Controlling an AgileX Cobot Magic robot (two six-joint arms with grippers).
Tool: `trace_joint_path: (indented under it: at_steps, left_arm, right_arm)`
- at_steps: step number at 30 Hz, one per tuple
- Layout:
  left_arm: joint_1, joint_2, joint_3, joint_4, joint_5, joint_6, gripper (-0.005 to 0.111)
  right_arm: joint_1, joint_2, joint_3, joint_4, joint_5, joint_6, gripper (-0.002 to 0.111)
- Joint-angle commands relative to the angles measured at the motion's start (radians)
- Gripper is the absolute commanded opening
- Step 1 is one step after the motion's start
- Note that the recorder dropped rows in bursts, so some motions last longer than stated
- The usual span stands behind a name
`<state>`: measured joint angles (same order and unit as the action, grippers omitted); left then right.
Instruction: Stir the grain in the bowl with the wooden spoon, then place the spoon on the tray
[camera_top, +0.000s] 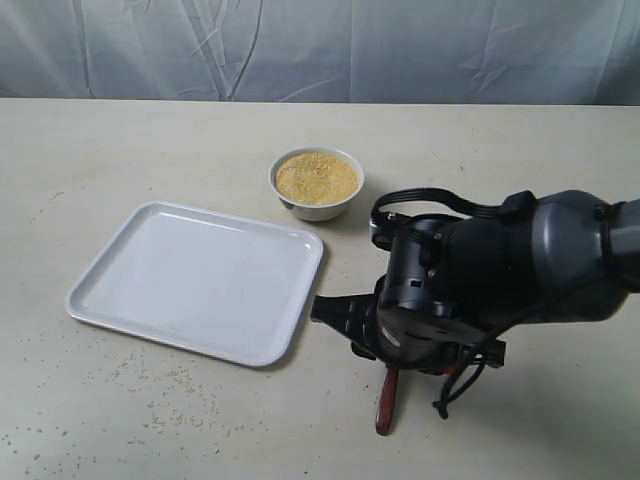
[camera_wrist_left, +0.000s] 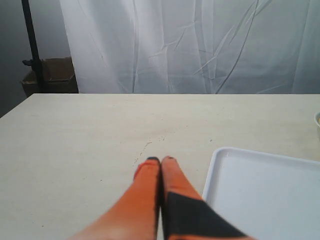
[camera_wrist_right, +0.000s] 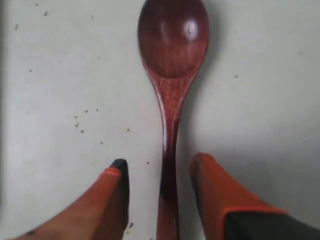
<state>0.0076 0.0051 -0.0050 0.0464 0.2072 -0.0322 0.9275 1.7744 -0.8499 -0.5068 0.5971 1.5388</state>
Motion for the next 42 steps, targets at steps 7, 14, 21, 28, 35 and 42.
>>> trace_joint_path:
  at_steps: [7, 14, 21, 28, 35, 42]
  left_arm:
    - [0.001, -0.005, 0.005, 0.0, -0.005, -0.001, 0.0]
    - [0.001, -0.005, 0.005, 0.0, -0.005, -0.001, 0.0]
    - [0.001, -0.005, 0.005, 0.0, -0.005, -0.001, 0.0]
    - [0.001, -0.005, 0.005, 0.0, -0.005, -0.001, 0.0]
    - [0.001, -0.005, 0.005, 0.0, -0.005, -0.001, 0.0]
    - [0.001, -0.005, 0.005, 0.0, -0.005, -0.001, 0.0]
  right_arm:
    - [0.002, 0.05, -0.004, -0.003, -0.036, 0.005, 0.041]
    - [0.002, 0.05, -0.004, 0.015, -0.034, -0.008, -0.001]
    - [-0.005, 0.005, -0.004, -0.028, 0.029, -0.043, 0.0]
    - [-0.127, -0.16, -0.042, -0.04, 0.027, -0.316, 0.0]
    - [-0.272, -0.151, -0.266, 0.258, 0.068, -1.086, 0.0]
    - [-0.311, 0.098, -0.599, 0.344, 0.194, -1.499, 0.0]
